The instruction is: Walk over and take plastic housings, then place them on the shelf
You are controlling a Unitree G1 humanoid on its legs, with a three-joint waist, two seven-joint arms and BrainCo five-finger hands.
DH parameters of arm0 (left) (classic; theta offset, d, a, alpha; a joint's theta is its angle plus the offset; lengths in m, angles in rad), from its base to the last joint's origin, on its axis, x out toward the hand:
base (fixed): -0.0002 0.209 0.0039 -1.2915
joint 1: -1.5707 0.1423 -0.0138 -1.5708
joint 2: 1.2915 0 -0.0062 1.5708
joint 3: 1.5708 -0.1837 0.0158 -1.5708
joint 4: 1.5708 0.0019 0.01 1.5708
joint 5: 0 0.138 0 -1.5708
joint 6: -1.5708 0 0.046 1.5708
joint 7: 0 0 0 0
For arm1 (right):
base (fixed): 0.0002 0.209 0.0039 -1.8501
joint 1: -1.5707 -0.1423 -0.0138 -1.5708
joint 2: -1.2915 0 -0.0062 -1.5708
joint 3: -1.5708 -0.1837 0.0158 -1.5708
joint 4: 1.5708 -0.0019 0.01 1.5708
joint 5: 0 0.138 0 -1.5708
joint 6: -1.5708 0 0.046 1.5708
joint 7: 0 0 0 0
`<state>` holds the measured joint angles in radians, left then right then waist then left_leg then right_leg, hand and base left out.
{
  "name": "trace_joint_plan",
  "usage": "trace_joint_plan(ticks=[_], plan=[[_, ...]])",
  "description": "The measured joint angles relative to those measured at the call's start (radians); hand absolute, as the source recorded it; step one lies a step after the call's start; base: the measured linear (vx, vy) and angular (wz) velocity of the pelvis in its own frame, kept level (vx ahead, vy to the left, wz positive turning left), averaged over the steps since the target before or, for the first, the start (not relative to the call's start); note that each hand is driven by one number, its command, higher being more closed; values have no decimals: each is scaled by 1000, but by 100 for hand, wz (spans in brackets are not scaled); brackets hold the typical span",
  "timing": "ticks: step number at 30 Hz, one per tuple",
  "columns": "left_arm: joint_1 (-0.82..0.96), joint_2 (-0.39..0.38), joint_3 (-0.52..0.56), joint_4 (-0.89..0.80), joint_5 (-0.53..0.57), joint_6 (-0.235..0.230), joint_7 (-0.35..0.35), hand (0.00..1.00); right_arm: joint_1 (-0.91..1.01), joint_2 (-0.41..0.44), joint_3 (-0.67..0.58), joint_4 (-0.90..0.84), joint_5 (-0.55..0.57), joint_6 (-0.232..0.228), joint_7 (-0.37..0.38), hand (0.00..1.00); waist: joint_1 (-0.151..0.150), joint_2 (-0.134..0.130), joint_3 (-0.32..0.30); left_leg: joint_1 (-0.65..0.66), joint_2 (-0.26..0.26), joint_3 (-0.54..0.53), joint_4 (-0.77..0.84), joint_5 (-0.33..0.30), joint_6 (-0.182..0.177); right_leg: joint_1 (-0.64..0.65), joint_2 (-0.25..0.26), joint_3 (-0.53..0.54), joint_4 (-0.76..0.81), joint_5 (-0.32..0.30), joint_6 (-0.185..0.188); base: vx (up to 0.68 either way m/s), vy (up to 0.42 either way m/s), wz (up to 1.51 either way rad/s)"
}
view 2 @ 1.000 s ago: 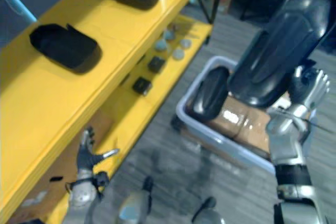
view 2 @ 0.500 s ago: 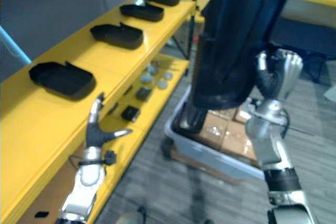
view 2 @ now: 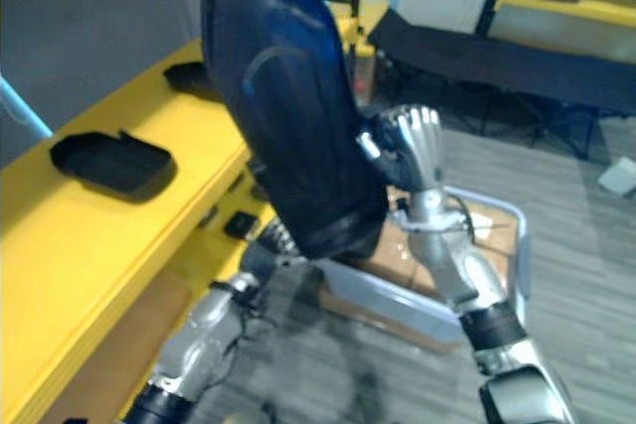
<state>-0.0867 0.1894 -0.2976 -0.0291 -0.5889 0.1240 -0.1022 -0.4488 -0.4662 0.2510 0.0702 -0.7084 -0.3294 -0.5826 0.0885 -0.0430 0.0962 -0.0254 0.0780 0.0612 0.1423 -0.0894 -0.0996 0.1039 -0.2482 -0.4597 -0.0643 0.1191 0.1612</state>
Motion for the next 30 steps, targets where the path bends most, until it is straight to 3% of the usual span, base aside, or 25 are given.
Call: trace_joint_plan(ticks=[11,16,18,21,26,30], plan=[[-7,40,69,14,-3,32,-68,0,-8,-6,6,53,-61,-6,-8,100,-11,0,-2,-10,0,-2,0,10,0,-7,0,-5,0,4,-4,-36,15,1],[-5,41,131,14,223,30,-44,0,-8,-16,-35,58,-55,3,-10,100,-11,0,-2,-11,0,-5,0,10,0,-5,0,-7,0,4,-4,0,0,0],[1,42,148,14,245,28,-37,0,-8,-18,-53,58,-52,9,-13,100,-11,0,-2,-11,-1,-7,0,10,0,-4,0,-8,0,4,-4,-2,5,2],[14,42,165,14,229,28,-44,0,0,-24,-67,55,-52,12,-13,100,-10,0,-2,-11,-1,-10,0,10,0,-2,0,-11,0,4,-4,-1,1,2],[29,44,168,5,52,32,-92,0,39,-24,-73,54,-53,12,-17,100,-10,0,-2,-11,-2,-11,0,10,0,-1,0,-11,0,4,-4,0,0,0],[50,43,168,-36,15,32,-115,0,58,-23,-73,55,-73,13,-53,100,-13,0,-3,-11,-2,-10,0,10,0,-2,0,-11,0,4,-4,0,0,0]])
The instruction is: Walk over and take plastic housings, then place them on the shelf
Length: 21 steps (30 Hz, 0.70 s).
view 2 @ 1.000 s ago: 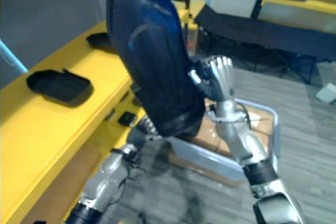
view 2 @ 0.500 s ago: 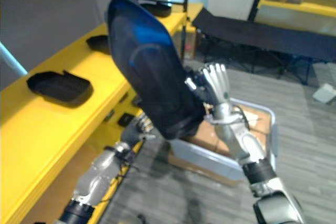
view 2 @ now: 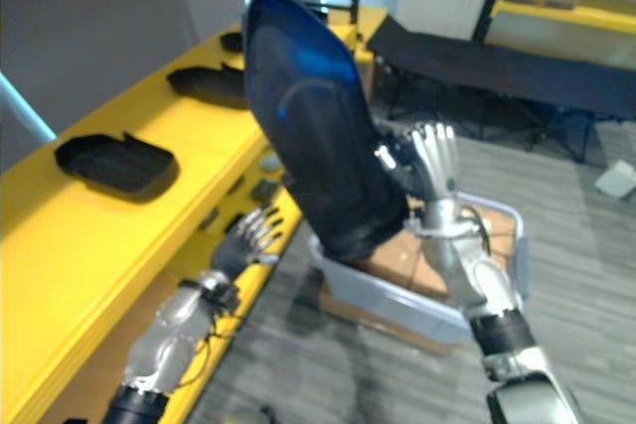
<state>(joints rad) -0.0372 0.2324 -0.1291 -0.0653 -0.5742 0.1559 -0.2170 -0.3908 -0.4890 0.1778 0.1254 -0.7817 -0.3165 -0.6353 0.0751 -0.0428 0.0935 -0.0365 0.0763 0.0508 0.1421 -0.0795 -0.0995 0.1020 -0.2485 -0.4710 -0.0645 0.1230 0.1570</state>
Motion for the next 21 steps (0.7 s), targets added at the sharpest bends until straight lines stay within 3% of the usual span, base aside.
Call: trace_joint_plan(ticks=[10,21], plan=[[1,-6,-1,-67,-125,-2,-33,0,30,54,31,66,-22,17,-21,100,-2,22,-13,0,0,1,0,0,0,-2,0,0,0,0,0,0,0,0],[1,-10,-13,-77,-117,-5,-39,0,33,106,106,111,-22,24,-42,100,-2,25,-15,1,-1,-9,0,0,0,2,0,-4,0,-1,-1,0,0,1]])
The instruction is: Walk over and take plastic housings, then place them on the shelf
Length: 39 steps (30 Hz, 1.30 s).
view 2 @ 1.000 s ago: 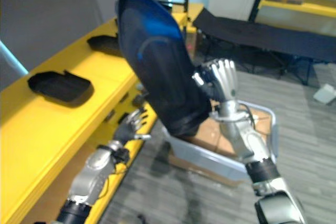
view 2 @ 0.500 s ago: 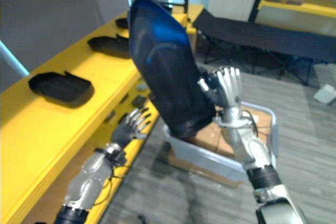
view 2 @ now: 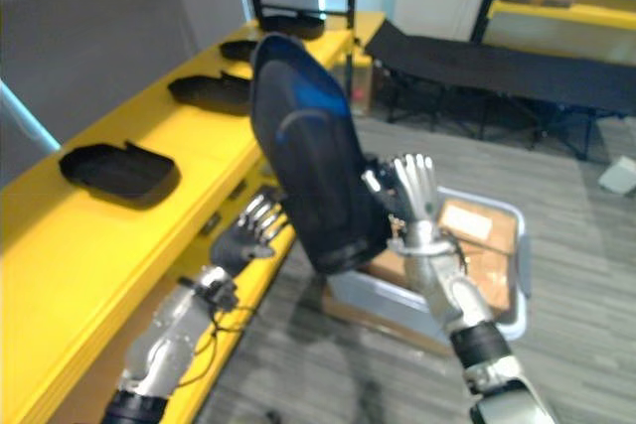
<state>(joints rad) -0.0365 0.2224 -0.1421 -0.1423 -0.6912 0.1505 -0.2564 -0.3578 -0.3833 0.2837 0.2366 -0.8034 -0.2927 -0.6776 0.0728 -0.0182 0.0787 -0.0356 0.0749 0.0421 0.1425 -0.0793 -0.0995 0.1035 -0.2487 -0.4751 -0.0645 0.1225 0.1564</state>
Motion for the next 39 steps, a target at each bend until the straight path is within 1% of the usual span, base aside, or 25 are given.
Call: trace_joint_plan(ticks=[2,5,8,10,12,16,20,21,24,26,27,28,29,31,32,34,36,37,39], plan=[[0,-7,-7,-5,8,0,2,0,0,9,24,26,0,18,0,100,2,0,0,-1,-1,-4,0,1,-1,3,0,-12,0,-1,-1,0,0,8],[0,-9,-35,-17,43,1,10,0,0,19,49,48,0,33,-1,100,9,0,0,-1,-1,-6,0,2,-1,4,0,-16,0,-2,-3,0,0,2],[0,-27,-40,-17,50,4,22,0,-3,33,66,59,1,35,-1,100,13,1,0,-1,-1,-7,0,2,-1,4,0,-17,0,-3,-4,0,0,0],[0,-33,-55,-15,81,5,48,0,-15,34,93,59,3,37,-1,100,16,1,-1,-2,-1,-8,0,2,-1,4,0,-18,0,-3,-4,0,0,0],[0,-34,-77,-13,82,5,54,0,-20,39,104,61,3,38,-1,100,22,1,-1,-2,-2,-10,0,2,-1,4,0,-20,1,-3,-5,0,0,0],[0,-34,-92,8,110,5,61,0,-44,50,135,88,3,47,-2,100,23,1,-1,-3,-3,-17,1,2,-1,5,-1,-26,2,-5,-7,-7,12,2],[-3,-34,-119,18,121,5,105,0,-44,51,154,134,5,54,-25,100,24,2,-2,-19,-6,-36,4,6,-1,6,-1,-46,3,-6,-7,-10,18,14],[-3,-35,-120,28,121,5,114,100,-44,53,161,139,6,54,-28,100,26,2,-2,-21,-6,-36,4,7,-1,4,0,-46,3,-6,-7,-3,27,4],[-3,-34,-137,67,143,2,176,100,-44,69,177,152,11,54,-48,100,27,4,-4,-20,-6,-36,5,7,-1,5,0,-45,3,-6,-7,0,0,0],[-3,-36,-147,85,152,-14,240,100,-44,75,193,152,35,54,-64,100,28,4,-4,-20,-4,-36,6,7,-1,6,1,-45,3,-6,-7,0,0,0],[-3,-37,-148,87,154,-21,257,100,-43,79,197,152,45,54,-66,100,28,4,-4,-20,-3,-36,6,7,-1,6,2,-45,3,-6,-7,0,0,0],[-3,-40,-147,91,167,-46,298,100,-40,90,201,152,53,54,-70,100,27,4,-4,-20,-1,-36,6,8,-2,5,4,-44,3,-6,-7,0,0,0],[-3,-40,-145,94,174,-58,319,100,-39,97,203,152,61,54,-72,100,27,4,-4,-20,1,-36,6,8,-2,5,6,-44,2,-6,-7,0,0,0],[-4,-55,-131,117,189,-113,396,100,-28,124,213,151,77,50,-94,100,28,4,-4,-20,5,-36,6,10,-5,6,10,-44,2,-6,-7,0,0,0],[-4,-63,-122,123,189,-124,413,100,-25,131,218,151,85,49,-99,100,28,3,-5,-20,5,-36,6,10,-5,6,11,-44,1,-6,-7,0,0,0],[-3,-84,-100,134,188,-159,478,100,2,160,227,151,97,45,-124,100,29,-2,-7,-20,6,-35,5,10,-6,6,12,-45,1,-7,-9,0,0,0],[-3,-90,-87,134,175,-186,499,100,18,180,229,149,115,30,-139,100,28,-3,-8,-19,6,-34,5,10,-6,5,12,-45,1,-7,-10,0,0,0],[-3,-102,-71,134,141,-206,510,100,29,196,231,144,126,23,-146,100,28,-5,-9,-18,7,-34,3,10,-6,4,12,-45,1,-8,-11,0,0,0],[-3,-125,-50,136,99,-228,517,100,40,215,241,136,134,16,-152,100,26,-7,-11,-17,7,-33,3,10,-6,3,12,-45,1,-13,-18,0,0,0]])
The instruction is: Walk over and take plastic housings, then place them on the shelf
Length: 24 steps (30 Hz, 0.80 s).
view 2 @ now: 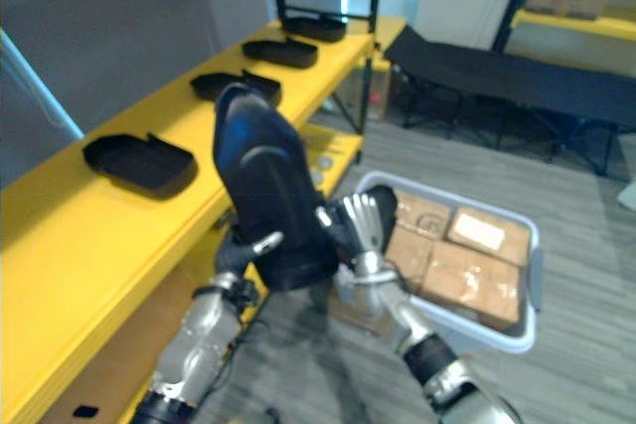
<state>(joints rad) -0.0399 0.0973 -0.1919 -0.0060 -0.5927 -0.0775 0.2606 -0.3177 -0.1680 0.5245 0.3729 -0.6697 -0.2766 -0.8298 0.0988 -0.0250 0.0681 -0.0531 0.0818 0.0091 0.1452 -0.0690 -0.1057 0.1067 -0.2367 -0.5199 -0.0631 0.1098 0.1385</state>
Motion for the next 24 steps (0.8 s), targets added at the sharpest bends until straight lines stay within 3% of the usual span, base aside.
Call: trace_joint_plan(ticks=[2,7,8,11,13,17,20,24], plan=[[0,-8,4,27,-66,-24,-9,100,2,30,4,-4,25,-3,3,100,-2,-2,-1,1,0,1,-1,0,0,-1,0,0,0,0,-1,0,0,0],[3,-11,0,73,-227,-10,-55,100,15,52,12,-9,33,-11,4,100,-4,-6,-4,-1,1,1,-3,0,-1,-2,0,0,-1,2,4,0,0,0],[2,-11,-2,76,-238,-7,-62,100,17,54,12,-9,34,-13,3,0,-4,-6,-4,-1,1,1,-3,0,-1,-2,0,1,-1,3,5,0,0,0],[2,-11,-10,85,-296,-4,-88,100,25,56,8,-18,54,-55,18,0,-7,-6,-4,-1,1,2,-4,0,-1,-2,0,2,-2,3,6,0,0,0],[2,-11,-10,87,-316,-3,-89,100,38,58,7,-52,160,-93,121,0,-9,-6,-4,-2,2,2,-4,0,-1,-2,0,2,-3,4,6,0,0,0],[3,-11,-1,83,-316,-3,-84,100,44,58,9,-52,356,-130,251,0,-5,-6,-4,-1,1,1,-4,0,-1,-2,1,0,-3,0,0,0,0,0],[19,-17,15,11,-202,-4,-40,100,79,60,4,-100,506,-155,335,0,-3,-11,-1,-1,3,1,-4,0,-1,0,3,-2,-3,0,-1,0,0,0],[31,-62,106,-136,128,-73,69,100,157,61,-45,-257,674,-160,443,0,-6,-22,-2,2,4,2,-4,-2,-3,1,5,-1,-3,0,1,0,0,0]])
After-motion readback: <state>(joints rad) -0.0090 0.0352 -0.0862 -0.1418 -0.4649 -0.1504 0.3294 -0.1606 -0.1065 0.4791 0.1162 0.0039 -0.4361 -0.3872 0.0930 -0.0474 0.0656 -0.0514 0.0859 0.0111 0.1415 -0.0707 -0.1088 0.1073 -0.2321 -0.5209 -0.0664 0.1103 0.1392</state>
